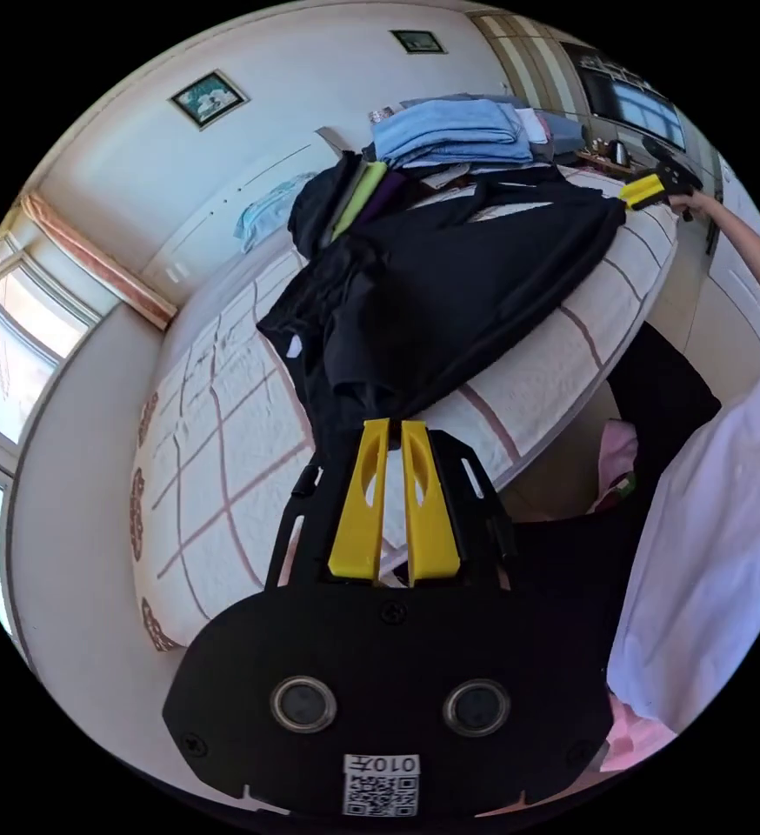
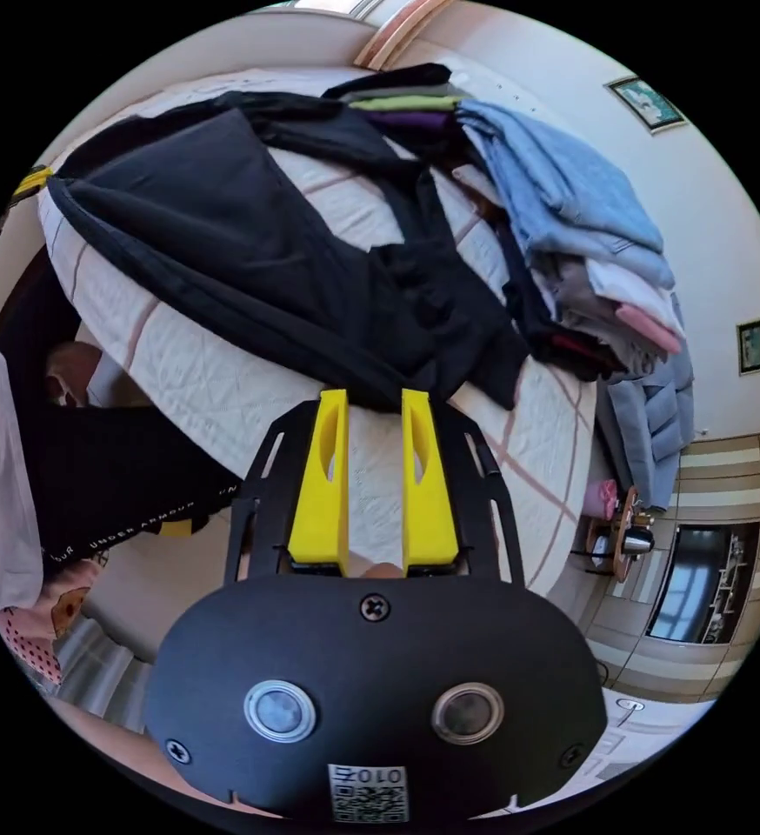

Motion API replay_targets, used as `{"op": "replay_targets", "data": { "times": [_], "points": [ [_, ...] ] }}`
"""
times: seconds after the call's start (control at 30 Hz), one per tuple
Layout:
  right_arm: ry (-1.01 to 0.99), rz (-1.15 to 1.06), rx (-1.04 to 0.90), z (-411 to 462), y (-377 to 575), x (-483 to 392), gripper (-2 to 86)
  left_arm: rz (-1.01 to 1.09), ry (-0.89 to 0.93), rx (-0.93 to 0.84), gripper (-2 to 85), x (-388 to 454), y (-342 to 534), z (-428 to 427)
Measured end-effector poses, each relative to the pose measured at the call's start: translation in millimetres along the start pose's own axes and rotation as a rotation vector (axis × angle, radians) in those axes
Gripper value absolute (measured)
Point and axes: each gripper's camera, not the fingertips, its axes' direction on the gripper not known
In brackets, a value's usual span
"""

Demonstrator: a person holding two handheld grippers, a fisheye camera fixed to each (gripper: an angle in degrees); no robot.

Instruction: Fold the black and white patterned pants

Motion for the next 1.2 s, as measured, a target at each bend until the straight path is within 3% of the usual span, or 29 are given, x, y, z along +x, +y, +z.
{"op": "replay_targets", "data": {
  "times": [0.27,0.37,0.57,0.73,0.83,1.0,1.2],
  "points": [
    [-0.145,0.12,0.116,-47.2,28.6,9.1,10.0,-0.251,-0.047,0.025,7.6,-44.6,46.7,-20.2],
    [-0.171,0.176,0.281,-87.8,26.4,20.7,9.9,-0.33,-0.085,0.011,9.6,-89.6,39.0,-11.8],
    [-0.091,-0.019,0.51,-155.8,-77.3,-2.5,11.8,-0.473,0.026,0.016,11.8,-142.9,3.0,46.1],
    [-0.26,-0.14,0.672,-175.7,-200.9,-41.3,12.5,-0.581,0.087,-0.037,12.0,-155.8,-0.4,69.8],
    [-0.355,-0.1,0.645,-175.4,-280.9,-78.5,12.9,-0.628,0.05,-0.111,12.0,-161.5,4.3,81.1],
    [-0.447,-0.041,0.543,-170.3,-410.0,-151.2,13.6,-0.658,0.138,-0.134,11.7,-180.1,9.8,105.4],
    [-0.358,-0.119,0.338,-133.1,-574.6,-263.3,14.8,-0.662,0.191,-0.091,11.0,-195.2,28.3,122.5]
  ]
}}
